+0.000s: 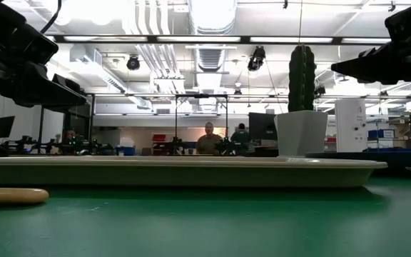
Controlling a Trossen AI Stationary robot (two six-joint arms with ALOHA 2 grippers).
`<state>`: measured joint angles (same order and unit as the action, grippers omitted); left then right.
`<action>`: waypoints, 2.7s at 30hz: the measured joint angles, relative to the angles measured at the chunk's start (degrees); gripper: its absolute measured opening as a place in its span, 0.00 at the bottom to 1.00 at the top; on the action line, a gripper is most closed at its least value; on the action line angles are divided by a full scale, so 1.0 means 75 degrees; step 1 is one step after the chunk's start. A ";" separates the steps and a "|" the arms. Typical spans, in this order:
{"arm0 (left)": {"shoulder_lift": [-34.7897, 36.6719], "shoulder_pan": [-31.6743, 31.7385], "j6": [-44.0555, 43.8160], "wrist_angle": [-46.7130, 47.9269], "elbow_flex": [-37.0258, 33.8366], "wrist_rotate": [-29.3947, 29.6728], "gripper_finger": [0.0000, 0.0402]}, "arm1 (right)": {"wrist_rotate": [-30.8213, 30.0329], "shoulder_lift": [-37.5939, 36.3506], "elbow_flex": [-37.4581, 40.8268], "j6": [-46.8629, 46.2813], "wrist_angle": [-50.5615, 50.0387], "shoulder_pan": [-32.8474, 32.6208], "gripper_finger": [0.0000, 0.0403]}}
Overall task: Pick and place plate/cup/fork/spoon on tray
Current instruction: Put the blue cup on the white serving tray
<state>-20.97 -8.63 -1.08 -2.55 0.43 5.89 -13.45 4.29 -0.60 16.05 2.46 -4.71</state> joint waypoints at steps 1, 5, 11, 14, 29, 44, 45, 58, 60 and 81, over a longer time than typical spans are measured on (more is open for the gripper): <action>0.0000 0.0000 0.0002 0.0000 0.0000 -0.0001 0.11 | -0.0003 0.0000 0.0000 0.0003 -0.0003 0.0000 0.16; 0.0000 -0.0002 0.0002 0.0000 -0.0003 0.0017 0.11 | 0.0000 -0.0001 0.0000 0.0000 -0.0002 0.0002 0.16; 0.0000 -0.0002 0.0002 0.0000 -0.0001 0.0166 0.11 | -0.0001 0.0000 0.0001 0.0001 -0.0002 0.0000 0.16; 0.0000 -0.0002 0.0043 0.0000 -0.0001 0.0187 0.11 | -0.0003 0.0000 0.0000 0.0004 0.0000 0.0000 0.16; -0.0023 -0.0002 -0.1980 -0.3693 -0.0003 0.0484 0.11 | -0.0012 -0.0001 0.0003 -0.1798 0.0291 -0.0003 0.16; -0.1405 0.0001 -0.4324 -0.6714 0.0492 0.0977 0.11 | -0.0009 0.0000 -0.0045 -0.3343 0.0332 -0.0003 0.16; -0.1522 0.0001 -0.4340 -0.6713 0.0613 0.0978 0.11 | -0.0007 -0.0001 -0.0059 -0.3343 0.0338 -0.0003 0.16; -0.3363 -0.0069 -0.4410 -0.6727 0.2556 -0.0545 0.11 | -0.0008 -0.0002 -0.0085 -0.3343 0.0335 -0.0003 0.16; -0.3575 -0.0069 -0.4410 -0.6750 0.2780 -0.0545 0.11 | -0.0006 -0.0003 -0.0085 -0.3343 0.0338 -0.0003 0.16; -0.5467 -0.0630 -0.6592 -0.3603 0.5485 -0.0138 0.02 | -0.0009 0.0000 -0.0105 -0.3343 0.0338 -0.0003 0.16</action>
<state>-61.97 -13.35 -50.52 -29.57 41.57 4.86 -13.52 4.29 -1.39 -9.02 4.99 -4.73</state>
